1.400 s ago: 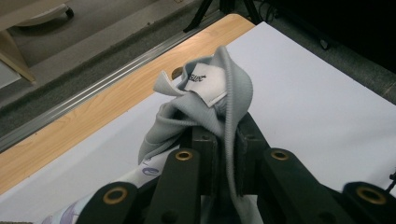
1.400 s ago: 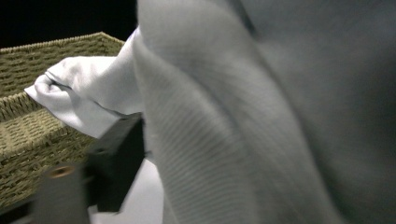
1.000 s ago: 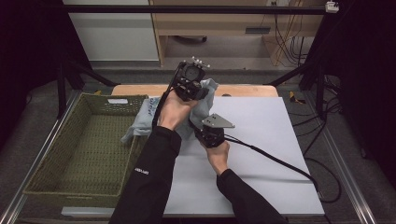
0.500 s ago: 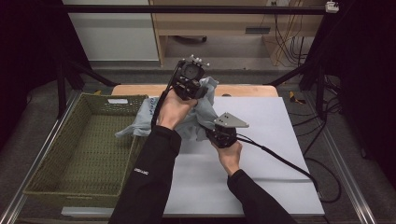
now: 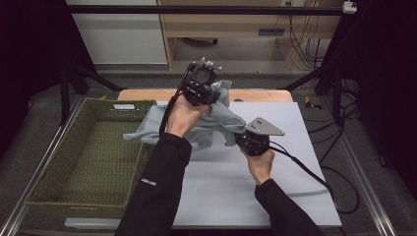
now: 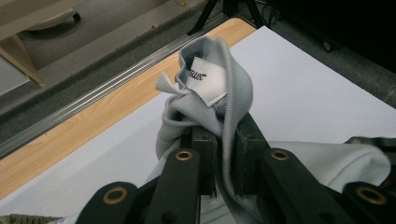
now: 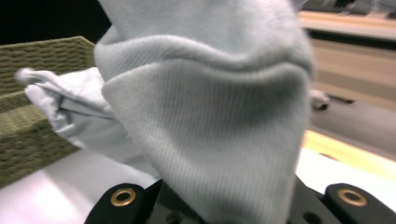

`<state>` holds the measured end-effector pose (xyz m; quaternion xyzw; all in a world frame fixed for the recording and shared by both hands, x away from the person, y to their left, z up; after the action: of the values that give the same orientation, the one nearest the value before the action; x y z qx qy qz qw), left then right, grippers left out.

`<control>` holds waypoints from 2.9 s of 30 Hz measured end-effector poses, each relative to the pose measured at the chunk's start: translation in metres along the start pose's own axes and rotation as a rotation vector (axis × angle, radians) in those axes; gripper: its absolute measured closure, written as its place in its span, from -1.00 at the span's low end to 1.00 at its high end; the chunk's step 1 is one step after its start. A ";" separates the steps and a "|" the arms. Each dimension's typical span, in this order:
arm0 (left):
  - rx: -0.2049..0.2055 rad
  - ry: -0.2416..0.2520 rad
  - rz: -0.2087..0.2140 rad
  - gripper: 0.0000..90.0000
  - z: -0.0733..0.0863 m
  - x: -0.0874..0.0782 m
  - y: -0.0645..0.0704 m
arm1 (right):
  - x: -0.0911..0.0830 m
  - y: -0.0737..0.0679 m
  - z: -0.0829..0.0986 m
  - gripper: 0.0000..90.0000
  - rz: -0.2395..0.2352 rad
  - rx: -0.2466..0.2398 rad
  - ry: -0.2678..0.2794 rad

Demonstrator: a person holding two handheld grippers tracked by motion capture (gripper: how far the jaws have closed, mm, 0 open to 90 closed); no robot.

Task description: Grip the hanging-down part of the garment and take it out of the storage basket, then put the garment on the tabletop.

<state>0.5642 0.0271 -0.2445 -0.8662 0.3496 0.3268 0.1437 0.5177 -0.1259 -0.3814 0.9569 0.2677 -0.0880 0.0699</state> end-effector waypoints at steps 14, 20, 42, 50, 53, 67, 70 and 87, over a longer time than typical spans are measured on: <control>0.014 -0.001 0.018 0.79 -0.006 0.001 0.013 | -0.037 0.034 -0.012 0.96 0.088 0.004 0.023; 0.016 -0.005 0.029 0.79 -0.007 0.003 0.017 | -0.049 0.047 -0.020 0.96 0.147 0.019 0.058; 0.039 -0.035 0.029 0.79 -0.010 0.013 0.024 | -0.072 0.030 0.024 -0.98 -0.053 0.079 0.019; 0.031 -0.048 0.027 0.79 -0.011 0.018 0.026 | -0.091 0.036 0.025 -0.99 -0.014 0.109 0.059; 0.039 -0.056 0.026 0.79 -0.011 0.017 0.026 | -0.095 0.039 0.028 -1.00 0.003 0.106 0.063; 0.031 -0.049 0.046 0.79 -0.009 0.020 0.026 | -0.109 0.047 0.048 -1.00 0.001 0.109 0.071; 0.023 -0.043 0.053 0.79 -0.008 0.022 0.025 | -0.111 0.048 0.054 -1.00 -0.016 0.118 0.079; 0.022 -0.075 0.058 0.78 0.011 0.032 0.024 | -0.114 0.047 0.072 -0.99 -0.022 0.152 0.042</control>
<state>0.5592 -0.0014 -0.2742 -0.8413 0.3723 0.3592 0.1567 0.4367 -0.2355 -0.4239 0.9581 0.2721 -0.0889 -0.0097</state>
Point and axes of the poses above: each handheld gripper's, and its own axes: x roughly forward along the jaws, z roughly out of its underside, y roughly to its right, the point moved 3 cm from there along x, roughly forward along the jaws, and after that the axes turned 5 degrees about z, right-handed, at the moved point
